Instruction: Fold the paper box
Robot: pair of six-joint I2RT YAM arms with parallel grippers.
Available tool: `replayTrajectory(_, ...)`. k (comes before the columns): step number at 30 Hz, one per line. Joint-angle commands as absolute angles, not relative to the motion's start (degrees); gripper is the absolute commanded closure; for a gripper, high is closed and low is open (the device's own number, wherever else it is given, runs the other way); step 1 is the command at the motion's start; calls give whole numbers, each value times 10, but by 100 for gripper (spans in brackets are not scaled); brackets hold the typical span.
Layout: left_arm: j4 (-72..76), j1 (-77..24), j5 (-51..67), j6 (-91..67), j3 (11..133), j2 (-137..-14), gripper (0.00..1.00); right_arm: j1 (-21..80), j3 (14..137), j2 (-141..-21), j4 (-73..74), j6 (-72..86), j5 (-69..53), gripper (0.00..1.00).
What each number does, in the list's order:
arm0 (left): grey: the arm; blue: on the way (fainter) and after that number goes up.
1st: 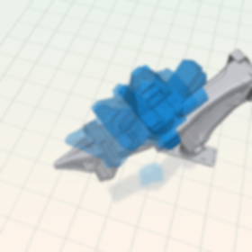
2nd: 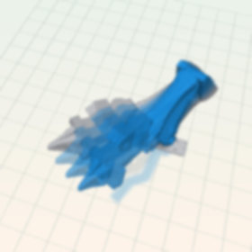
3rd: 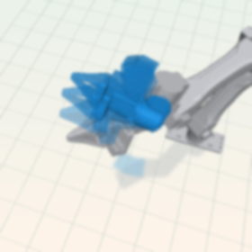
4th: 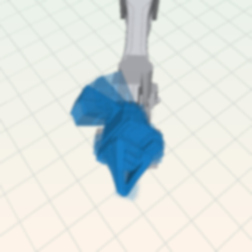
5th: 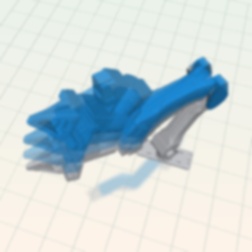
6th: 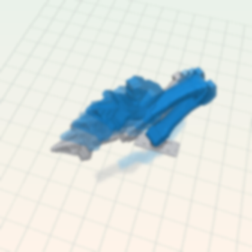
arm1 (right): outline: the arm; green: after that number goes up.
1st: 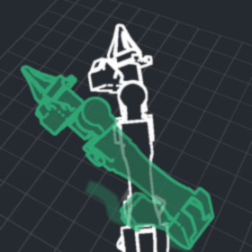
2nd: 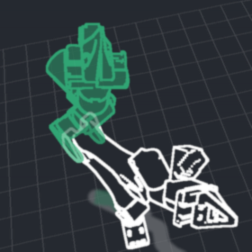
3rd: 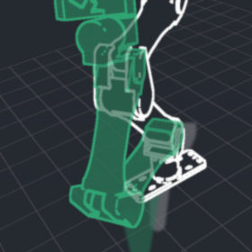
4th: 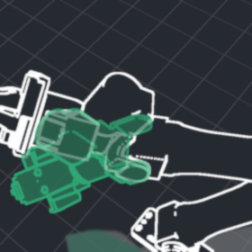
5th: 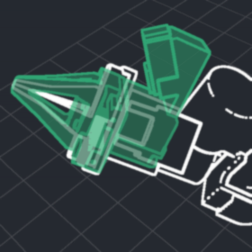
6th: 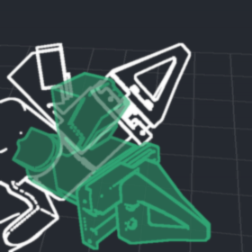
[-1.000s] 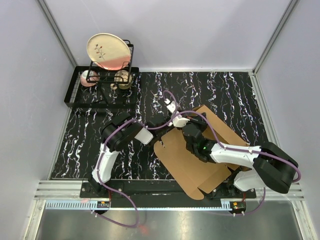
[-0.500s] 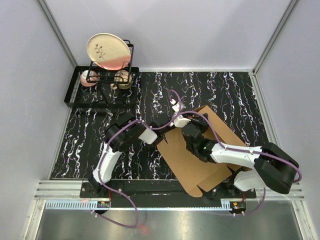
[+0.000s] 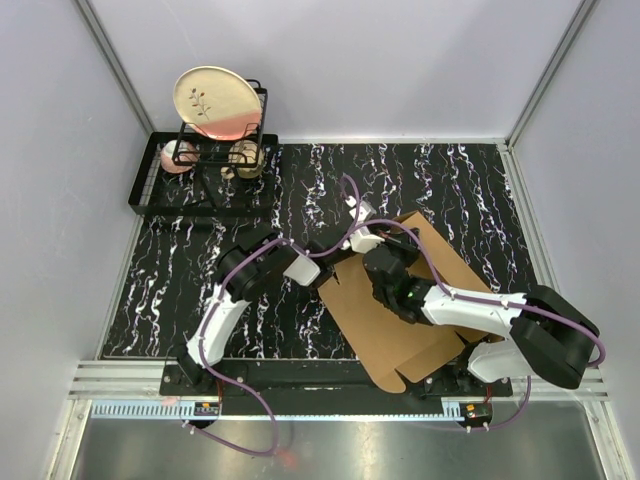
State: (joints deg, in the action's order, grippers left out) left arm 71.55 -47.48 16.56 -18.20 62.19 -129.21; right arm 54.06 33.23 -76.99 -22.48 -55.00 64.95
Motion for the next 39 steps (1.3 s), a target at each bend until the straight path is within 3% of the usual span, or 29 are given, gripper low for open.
replayTrajectory(1,956,-510,156,-182,686,-1315,31,569,337,-795,-179,-448,497,100)
replayTrajectory(5,956,-510,165,-185,707,-1325,48,568,331,-783,-169,-439,490,100)
replayTrajectory(6,956,-510,168,-183,712,-1328,56,567,330,-780,-164,-435,486,100)
replayTrajectory(7,956,-509,170,-181,713,-1328,80,567,331,-775,-160,-433,485,100)
replayTrajectory(8,956,-510,170,-179,712,-1328,91,567,330,-773,-160,-433,485,100)
replayTrajectory(10,956,-509,161,-177,708,-1325,100,567,330,-771,-154,-432,483,100)
replayTrajectory(22,956,-509,150,-152,627,-1275,100,566,358,-759,-102,-410,496,100)
replayTrajectory(39,955,-477,107,-81,331,-1050,100,580,510,-814,-9,-335,408,100)
